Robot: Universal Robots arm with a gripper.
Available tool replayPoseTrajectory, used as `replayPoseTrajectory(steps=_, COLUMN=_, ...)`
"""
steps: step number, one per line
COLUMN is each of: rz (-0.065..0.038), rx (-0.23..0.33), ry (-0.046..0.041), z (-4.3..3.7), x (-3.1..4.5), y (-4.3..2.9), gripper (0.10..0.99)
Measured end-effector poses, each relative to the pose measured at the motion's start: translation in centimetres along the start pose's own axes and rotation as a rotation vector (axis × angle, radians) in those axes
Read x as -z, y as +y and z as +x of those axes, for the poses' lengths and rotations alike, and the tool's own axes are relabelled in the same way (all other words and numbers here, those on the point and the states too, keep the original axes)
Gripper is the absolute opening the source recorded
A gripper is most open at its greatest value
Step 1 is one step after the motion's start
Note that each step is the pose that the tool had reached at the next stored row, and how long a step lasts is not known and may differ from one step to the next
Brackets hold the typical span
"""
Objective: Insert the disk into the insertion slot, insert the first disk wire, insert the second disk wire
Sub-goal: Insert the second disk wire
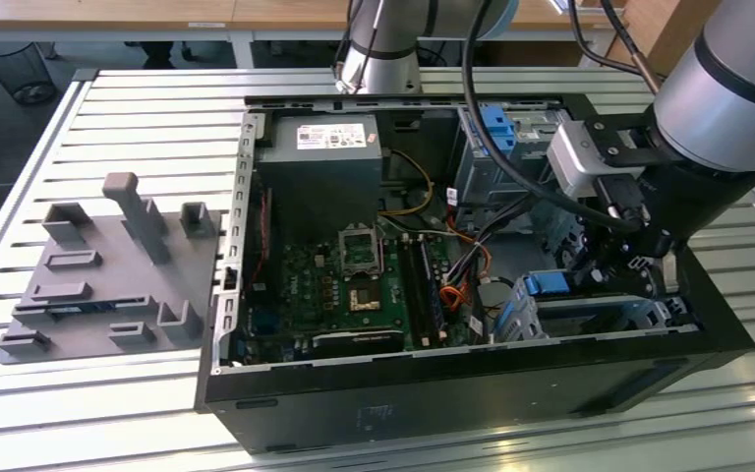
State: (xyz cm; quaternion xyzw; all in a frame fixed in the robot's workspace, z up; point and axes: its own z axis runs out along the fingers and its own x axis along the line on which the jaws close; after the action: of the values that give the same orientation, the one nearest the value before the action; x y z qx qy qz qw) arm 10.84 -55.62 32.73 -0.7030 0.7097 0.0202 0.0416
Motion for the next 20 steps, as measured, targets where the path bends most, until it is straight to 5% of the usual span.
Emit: replayPoseTrajectory(steps=20, rz=-0.003, rx=0.000, ry=0.0121, z=-0.09, x=0.98, y=-0.04, gripper=0.224)
